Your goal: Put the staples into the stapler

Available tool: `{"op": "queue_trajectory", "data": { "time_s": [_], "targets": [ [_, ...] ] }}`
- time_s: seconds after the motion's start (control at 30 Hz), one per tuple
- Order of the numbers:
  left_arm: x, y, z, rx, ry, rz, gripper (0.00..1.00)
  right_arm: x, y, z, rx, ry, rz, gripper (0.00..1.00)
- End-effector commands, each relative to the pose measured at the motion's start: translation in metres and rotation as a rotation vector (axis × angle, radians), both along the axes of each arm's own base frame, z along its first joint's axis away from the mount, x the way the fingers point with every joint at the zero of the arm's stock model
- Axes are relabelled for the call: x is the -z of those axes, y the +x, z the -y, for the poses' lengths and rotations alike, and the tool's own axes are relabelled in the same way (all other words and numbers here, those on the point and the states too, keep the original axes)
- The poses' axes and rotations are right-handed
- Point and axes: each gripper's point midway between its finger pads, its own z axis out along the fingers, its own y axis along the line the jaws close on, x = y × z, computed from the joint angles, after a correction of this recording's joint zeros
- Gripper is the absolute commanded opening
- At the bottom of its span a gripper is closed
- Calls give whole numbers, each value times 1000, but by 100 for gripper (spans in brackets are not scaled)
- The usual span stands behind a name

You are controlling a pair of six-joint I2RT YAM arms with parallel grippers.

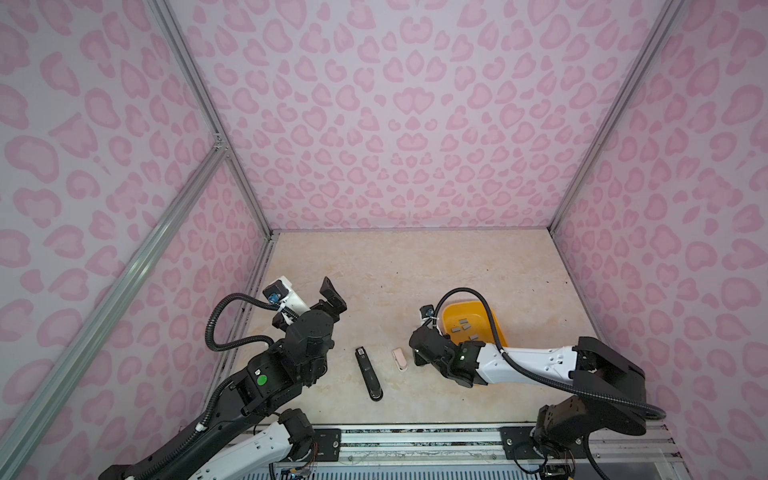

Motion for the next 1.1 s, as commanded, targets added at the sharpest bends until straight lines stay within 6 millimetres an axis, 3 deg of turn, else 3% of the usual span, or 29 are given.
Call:
{"op": "queue_trajectory", "data": {
  "time_s": [0.0,0.13,0.23,0.33,0.43,0.53,0.6,0.7,0.87,1.0,1.07],
  "targets": [
    [12,7,-4,-42,93,-24,97,-46,9,11,31,1,123,43],
    [41,13,-4,-76,269,-132,97,-106,15,36,72,80,296,50],
    [56,24,14,10,405,-198,97,-127,19,55,80,138,371,54],
    [78,37,31,68,547,-242,96,-123,15,69,42,152,372,55],
    [105,56,69,224,679,-312,96,-116,13,81,27,171,379,60],
    [118,69,77,188,821,-398,99,-114,10,85,8,176,355,59],
    [120,72,84,195,872,-394,99,-113,6,92,19,176,353,60],
    [121,67,106,358,794,-334,100,-115,1,100,27,206,369,60],
    [89,34,132,655,558,-106,92,-127,-12,114,30,296,398,61],
    [75,11,145,804,477,-45,90,-130,-20,127,56,363,418,64],
    [76,6,150,852,487,-64,80,-133,-24,128,39,394,425,65]
  ]
}}
